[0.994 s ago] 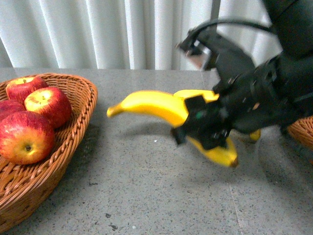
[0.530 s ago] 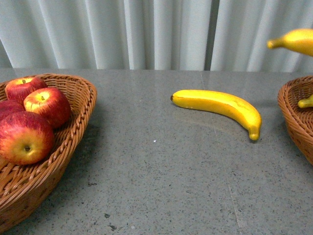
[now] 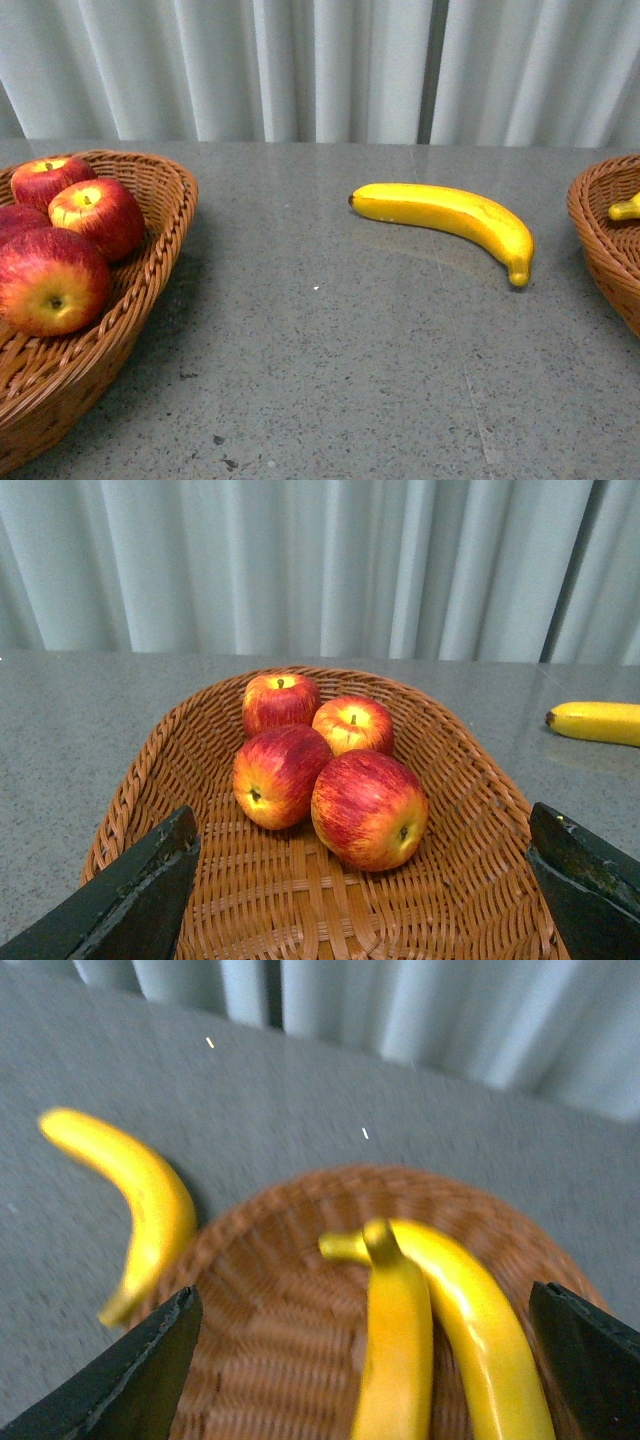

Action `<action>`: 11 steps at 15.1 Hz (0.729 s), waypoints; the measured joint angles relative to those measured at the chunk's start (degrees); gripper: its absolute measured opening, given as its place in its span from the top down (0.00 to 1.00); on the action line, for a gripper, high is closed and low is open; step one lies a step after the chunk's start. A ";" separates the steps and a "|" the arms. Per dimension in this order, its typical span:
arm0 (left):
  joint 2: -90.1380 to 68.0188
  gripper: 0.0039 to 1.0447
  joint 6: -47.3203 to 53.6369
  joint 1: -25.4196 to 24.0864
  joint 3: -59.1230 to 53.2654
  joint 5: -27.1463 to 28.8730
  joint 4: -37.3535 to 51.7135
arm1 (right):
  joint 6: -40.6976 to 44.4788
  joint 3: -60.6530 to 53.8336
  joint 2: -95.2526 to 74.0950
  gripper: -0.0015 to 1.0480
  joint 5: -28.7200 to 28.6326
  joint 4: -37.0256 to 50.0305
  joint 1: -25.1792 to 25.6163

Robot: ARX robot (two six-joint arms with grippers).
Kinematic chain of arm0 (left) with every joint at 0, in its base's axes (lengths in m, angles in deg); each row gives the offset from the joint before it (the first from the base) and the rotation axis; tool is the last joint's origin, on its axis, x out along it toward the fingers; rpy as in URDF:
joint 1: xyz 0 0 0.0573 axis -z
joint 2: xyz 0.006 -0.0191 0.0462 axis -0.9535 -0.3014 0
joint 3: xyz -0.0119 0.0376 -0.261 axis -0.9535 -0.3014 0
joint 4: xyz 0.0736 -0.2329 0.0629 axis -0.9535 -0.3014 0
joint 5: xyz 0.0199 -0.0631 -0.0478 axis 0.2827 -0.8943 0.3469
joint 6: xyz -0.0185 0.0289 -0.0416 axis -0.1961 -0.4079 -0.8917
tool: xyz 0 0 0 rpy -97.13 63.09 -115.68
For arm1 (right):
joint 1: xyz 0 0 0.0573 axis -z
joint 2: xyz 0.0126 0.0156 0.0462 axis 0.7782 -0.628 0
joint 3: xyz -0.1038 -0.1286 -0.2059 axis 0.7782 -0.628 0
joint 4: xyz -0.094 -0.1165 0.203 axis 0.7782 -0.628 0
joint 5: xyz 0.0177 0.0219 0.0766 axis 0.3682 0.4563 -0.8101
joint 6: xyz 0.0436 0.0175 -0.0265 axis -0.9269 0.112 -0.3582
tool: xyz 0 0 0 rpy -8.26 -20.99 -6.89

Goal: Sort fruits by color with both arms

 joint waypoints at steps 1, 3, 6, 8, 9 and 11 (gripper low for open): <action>0.00 0.06 0.00 0.00 0.00 0.00 0.00 | -2.21 1.09 0.00 0.07 -0.24 3.48 -3.78; 0.00 0.06 0.00 0.00 0.00 0.00 0.00 | -4.37 5.05 -2.99 0.06 1.92 7.50 -13.57; 0.00 0.06 0.00 0.00 0.00 0.00 -0.02 | -4.11 16.20 -19.58 0.06 5.44 7.85 -25.09; 0.00 0.06 0.00 0.00 0.00 0.00 0.00 | -3.21 23.37 -26.64 0.06 6.84 4.42 -26.14; 0.00 0.06 0.00 0.00 0.00 0.00 0.00 | -2.56 26.73 -29.53 0.06 7.69 1.97 -26.12; 0.00 0.06 0.00 0.00 0.00 -0.02 0.00 | -0.07 32.09 -34.32 0.06 9.70 -3.58 -26.05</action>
